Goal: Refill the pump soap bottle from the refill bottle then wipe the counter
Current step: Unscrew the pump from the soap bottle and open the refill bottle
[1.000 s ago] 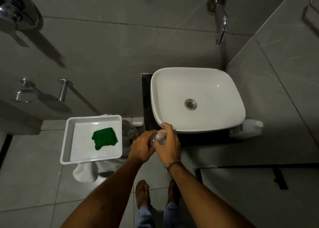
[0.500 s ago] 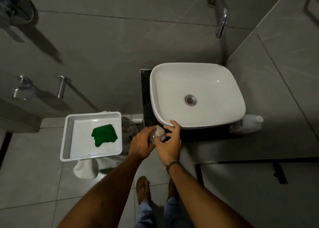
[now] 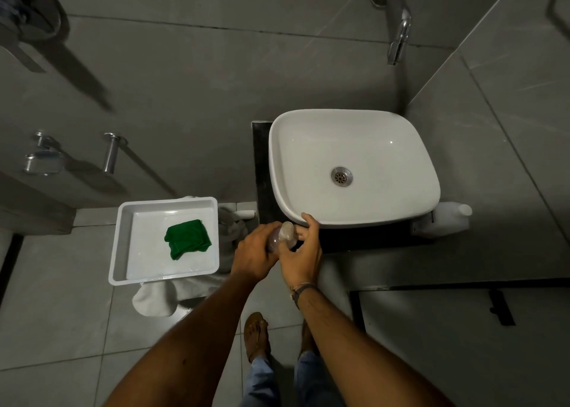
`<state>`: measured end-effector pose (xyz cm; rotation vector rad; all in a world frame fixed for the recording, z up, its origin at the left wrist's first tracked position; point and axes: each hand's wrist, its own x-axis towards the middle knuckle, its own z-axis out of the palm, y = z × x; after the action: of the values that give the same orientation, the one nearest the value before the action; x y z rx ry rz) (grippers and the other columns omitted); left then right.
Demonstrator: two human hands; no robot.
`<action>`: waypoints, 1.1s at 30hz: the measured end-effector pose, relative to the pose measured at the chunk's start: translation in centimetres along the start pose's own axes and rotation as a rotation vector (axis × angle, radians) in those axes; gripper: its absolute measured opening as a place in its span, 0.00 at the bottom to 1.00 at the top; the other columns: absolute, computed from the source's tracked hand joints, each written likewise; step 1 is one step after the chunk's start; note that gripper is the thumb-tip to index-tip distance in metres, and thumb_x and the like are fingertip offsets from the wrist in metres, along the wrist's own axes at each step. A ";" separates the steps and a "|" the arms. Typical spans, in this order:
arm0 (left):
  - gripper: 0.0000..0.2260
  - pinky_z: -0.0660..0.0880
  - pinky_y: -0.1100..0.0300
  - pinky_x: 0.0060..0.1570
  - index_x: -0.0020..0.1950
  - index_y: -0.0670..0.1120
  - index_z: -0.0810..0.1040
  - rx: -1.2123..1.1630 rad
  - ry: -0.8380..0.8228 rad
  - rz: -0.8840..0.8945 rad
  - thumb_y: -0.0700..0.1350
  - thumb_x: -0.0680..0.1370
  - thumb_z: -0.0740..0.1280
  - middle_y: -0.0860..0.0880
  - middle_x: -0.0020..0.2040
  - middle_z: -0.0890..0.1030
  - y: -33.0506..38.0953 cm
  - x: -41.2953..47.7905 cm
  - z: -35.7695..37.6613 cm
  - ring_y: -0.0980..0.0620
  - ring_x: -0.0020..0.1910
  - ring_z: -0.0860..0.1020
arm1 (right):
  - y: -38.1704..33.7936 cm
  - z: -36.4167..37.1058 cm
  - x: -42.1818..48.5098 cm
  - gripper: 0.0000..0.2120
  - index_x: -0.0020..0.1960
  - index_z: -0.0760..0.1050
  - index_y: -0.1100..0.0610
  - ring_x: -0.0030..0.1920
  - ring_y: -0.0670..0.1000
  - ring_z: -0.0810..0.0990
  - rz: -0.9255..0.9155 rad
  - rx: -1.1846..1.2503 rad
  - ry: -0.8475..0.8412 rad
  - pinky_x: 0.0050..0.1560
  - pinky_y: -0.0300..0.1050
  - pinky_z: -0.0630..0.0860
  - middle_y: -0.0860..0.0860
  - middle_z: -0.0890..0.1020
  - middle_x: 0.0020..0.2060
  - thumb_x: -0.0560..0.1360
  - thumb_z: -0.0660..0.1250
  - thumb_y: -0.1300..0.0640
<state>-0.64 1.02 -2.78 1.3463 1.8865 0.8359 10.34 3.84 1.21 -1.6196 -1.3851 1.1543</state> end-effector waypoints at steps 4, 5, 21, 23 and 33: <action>0.30 0.75 0.57 0.62 0.74 0.50 0.77 -0.013 0.006 -0.001 0.62 0.75 0.62 0.48 0.67 0.84 0.2 -0.1 0.0 0.45 0.64 0.83 | 0.0 -0.3 -0.1 0.40 0.72 0.64 0.39 0.61 0.45 0.80 -0.021 0.011 -0.042 0.57 0.40 0.81 0.43 0.80 0.59 0.69 0.77 0.65; 0.30 0.74 0.57 0.62 0.74 0.50 0.77 -0.013 0.009 0.000 0.61 0.75 0.62 0.47 0.67 0.84 0.2 -0.1 0.0 0.45 0.64 0.83 | 0.0 -0.3 -0.1 0.41 0.73 0.64 0.40 0.60 0.45 0.80 -0.022 0.004 -0.045 0.56 0.38 0.81 0.42 0.80 0.58 0.68 0.78 0.63; 0.32 0.74 0.57 0.62 0.74 0.47 0.77 -0.022 0.016 -0.024 0.56 0.74 0.81 0.47 0.68 0.83 0.4 0.0 0.0 0.45 0.66 0.82 | -2.5 -10.0 3.1 0.23 0.66 0.76 0.60 0.57 0.56 0.86 0.253 0.652 0.498 0.50 0.46 0.84 0.57 0.85 0.56 0.72 0.77 0.65; 0.32 0.74 0.58 0.62 0.74 0.48 0.77 -0.027 0.017 -0.033 0.56 0.73 0.81 0.48 0.67 0.83 0.4 0.1 0.2 0.46 0.65 0.82 | -1.0 -11.2 4.1 0.19 0.66 0.77 0.64 0.60 0.60 0.84 0.399 0.689 0.511 0.48 0.42 0.82 0.58 0.85 0.54 0.76 0.73 0.63; 0.31 0.77 0.42 0.71 0.75 0.49 0.76 0.001 -0.003 -0.064 0.43 0.74 0.82 0.46 0.71 0.82 -0.1 0.0 0.2 0.42 0.70 0.80 | 4.0 -7.2 7.7 0.15 0.64 0.77 0.65 0.56 0.51 0.77 0.831 0.812 0.335 0.65 0.40 0.73 0.57 0.78 0.56 0.79 0.70 0.63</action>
<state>-0.48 0.99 -2.99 1.2799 1.9184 0.8003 18.72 10.99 -1.29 -1.6405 0.0736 1.5162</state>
